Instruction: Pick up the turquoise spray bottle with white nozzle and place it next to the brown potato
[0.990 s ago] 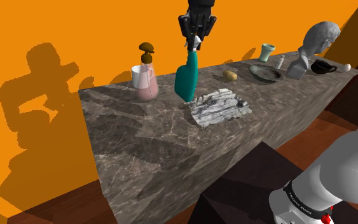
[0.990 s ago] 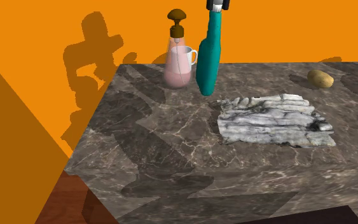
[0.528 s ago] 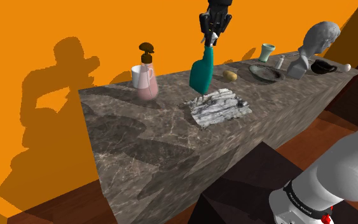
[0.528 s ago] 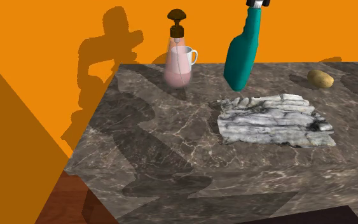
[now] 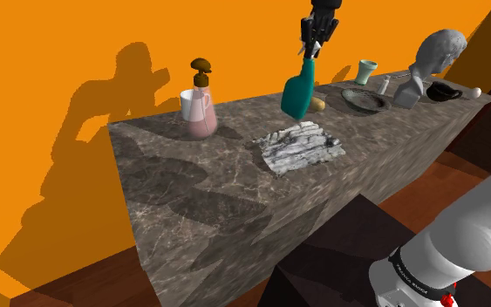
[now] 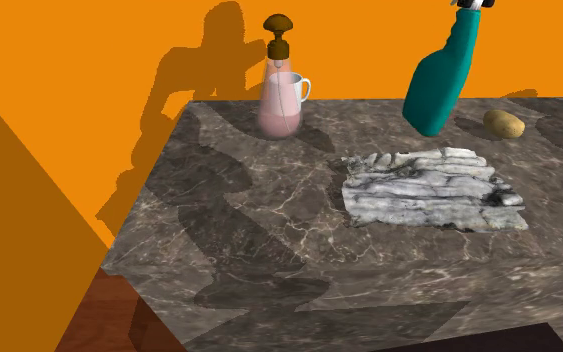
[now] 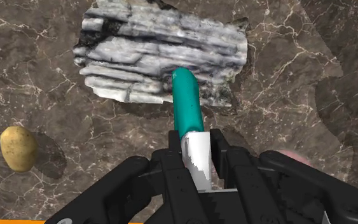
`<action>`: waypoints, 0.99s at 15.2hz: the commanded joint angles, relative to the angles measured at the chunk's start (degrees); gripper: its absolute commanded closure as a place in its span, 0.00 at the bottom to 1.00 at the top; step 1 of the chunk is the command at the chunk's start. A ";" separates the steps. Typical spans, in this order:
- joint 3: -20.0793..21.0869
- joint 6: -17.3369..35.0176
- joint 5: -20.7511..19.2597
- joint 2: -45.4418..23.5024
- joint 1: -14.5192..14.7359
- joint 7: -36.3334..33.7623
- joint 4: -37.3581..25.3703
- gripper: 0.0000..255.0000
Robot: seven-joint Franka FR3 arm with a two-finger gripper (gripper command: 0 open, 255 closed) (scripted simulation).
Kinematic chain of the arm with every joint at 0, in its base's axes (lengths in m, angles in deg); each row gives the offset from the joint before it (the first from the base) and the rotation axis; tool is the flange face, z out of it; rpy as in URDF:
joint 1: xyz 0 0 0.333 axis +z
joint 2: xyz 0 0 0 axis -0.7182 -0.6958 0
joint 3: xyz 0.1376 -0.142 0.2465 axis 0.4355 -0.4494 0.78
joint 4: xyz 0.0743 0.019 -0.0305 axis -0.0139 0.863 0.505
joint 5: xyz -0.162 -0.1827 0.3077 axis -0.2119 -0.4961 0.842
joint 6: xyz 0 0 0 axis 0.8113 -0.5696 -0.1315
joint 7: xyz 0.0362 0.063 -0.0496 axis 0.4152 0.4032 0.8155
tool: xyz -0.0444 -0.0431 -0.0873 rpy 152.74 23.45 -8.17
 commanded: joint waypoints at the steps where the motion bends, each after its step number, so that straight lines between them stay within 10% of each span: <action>1: -1.30 -0.04 -0.15 -0.89 -1.16 2.56 -0.94 1.00; 15: -9.69 -4.19 0.28 -14.87 -10.73 20.37 -19.05 1.00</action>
